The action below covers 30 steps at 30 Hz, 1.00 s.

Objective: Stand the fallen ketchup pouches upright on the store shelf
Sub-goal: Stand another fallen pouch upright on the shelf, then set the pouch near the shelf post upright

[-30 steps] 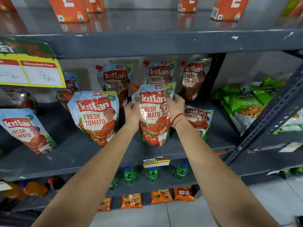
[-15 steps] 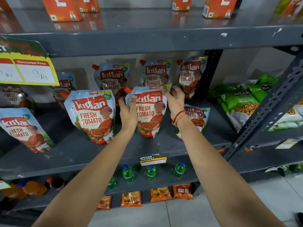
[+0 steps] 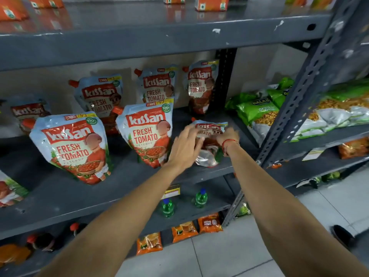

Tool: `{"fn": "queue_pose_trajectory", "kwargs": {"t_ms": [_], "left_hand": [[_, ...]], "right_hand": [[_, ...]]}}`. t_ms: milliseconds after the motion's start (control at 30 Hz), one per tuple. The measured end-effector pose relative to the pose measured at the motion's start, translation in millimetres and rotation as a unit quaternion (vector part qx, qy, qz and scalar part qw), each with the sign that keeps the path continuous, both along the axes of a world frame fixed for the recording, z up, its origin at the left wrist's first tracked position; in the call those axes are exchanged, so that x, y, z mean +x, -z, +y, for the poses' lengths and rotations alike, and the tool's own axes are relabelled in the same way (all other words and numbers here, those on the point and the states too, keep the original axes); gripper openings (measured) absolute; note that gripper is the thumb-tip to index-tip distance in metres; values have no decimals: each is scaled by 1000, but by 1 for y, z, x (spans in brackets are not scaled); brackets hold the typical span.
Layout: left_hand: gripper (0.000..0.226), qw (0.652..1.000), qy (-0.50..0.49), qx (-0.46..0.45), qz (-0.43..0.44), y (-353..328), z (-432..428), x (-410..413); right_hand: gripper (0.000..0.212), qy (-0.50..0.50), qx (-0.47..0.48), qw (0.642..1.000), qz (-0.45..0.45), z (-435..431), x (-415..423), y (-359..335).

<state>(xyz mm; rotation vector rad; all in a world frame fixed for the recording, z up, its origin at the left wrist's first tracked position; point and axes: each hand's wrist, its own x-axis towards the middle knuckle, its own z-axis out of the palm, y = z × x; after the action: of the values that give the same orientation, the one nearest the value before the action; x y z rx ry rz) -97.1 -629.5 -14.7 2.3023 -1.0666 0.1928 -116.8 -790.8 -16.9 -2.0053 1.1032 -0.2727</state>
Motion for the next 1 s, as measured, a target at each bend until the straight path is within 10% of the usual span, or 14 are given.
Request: {"fn": "queue_pose_trajectory", "kwargs": {"t_ms": [167, 367, 700, 867, 1000], "left_hand": [[71, 884, -129, -108, 437, 16, -34, 8], [82, 692, -128, -248, 666, 17, -16, 28], [56, 716, -116, -327, 606, 24, -31, 16], [39, 759, -77, -365, 533, 8, -35, 22], [22, 795, -44, -401, 453, -17, -37, 27]], "right_hand": [[64, 10, 266, 960, -89, -6, -10, 16], [39, -59, 386, 906, -163, -8, -24, 27], [57, -35, 362, 894, -261, -8, -18, 6], [15, 12, 299, 896, -329, -19, -2, -20], [23, -1, 235, 901, -364, -26, 4, -38]]}}
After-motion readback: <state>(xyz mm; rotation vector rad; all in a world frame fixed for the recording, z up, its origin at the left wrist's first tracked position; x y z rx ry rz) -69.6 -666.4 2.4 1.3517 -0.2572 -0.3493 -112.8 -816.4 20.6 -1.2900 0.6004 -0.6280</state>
